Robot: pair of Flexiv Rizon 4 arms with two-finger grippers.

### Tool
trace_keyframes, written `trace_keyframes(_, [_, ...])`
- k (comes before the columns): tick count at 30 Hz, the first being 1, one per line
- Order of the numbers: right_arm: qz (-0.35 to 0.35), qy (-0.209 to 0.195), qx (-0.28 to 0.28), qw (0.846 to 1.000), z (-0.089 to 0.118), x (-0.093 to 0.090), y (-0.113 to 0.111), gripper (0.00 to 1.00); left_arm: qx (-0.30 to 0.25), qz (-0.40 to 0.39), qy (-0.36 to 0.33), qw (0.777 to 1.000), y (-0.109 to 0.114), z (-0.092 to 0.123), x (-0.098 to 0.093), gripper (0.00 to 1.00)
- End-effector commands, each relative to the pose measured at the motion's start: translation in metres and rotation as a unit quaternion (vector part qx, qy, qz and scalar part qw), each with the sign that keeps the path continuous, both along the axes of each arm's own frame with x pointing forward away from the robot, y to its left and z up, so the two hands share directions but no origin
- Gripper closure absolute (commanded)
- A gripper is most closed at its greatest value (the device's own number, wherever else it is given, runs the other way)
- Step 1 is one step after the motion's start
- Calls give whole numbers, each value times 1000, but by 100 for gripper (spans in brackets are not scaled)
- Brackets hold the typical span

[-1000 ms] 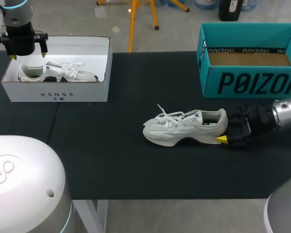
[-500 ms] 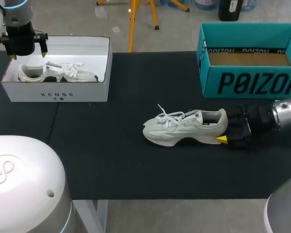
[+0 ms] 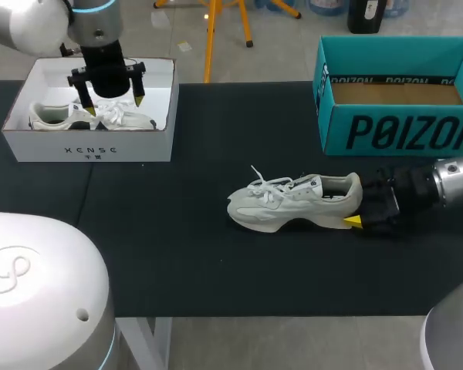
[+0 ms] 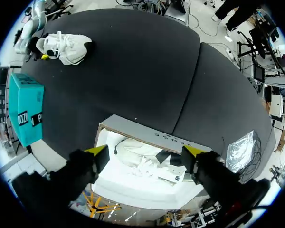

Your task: Take the shoe out of the shoebox, open the shoe tongue, remove and reinsert the insole, then place the shoe into the shoebox

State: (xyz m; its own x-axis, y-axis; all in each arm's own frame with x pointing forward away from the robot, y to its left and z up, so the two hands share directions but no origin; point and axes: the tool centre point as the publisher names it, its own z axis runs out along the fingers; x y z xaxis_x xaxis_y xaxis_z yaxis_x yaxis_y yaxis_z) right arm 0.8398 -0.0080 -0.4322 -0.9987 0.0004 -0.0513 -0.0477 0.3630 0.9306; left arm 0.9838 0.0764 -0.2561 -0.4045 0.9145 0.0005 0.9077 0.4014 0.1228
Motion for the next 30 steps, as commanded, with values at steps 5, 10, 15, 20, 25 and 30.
trace_keyframes(5, [0,0,-1,1000,-2,0,2,100,56,129,31,990,-31,2,-11,0])
trace_keyframes(10, [0,0,-1,1000,-2,0,2,100,56,129,31,990,-31,2,-11,0])
trace_keyframes(15, [0,0,-1,1000,-2,0,2,100,56,129,31,990,-31,2,-11,0])
trace_keyframes(20, [0,0,-1,1000,-2,0,2,100,37,208,-1,977,-40,11,-27,0])
trace_keyframes(25, [0,0,-1,1000,-2,0,2,100,-38,482,-16,875,-68,24,-67,0])
trace_keyframes(30, [0,0,-1,1000,-2,0,2,100,-25,566,-53,822,-127,10,-102,0])
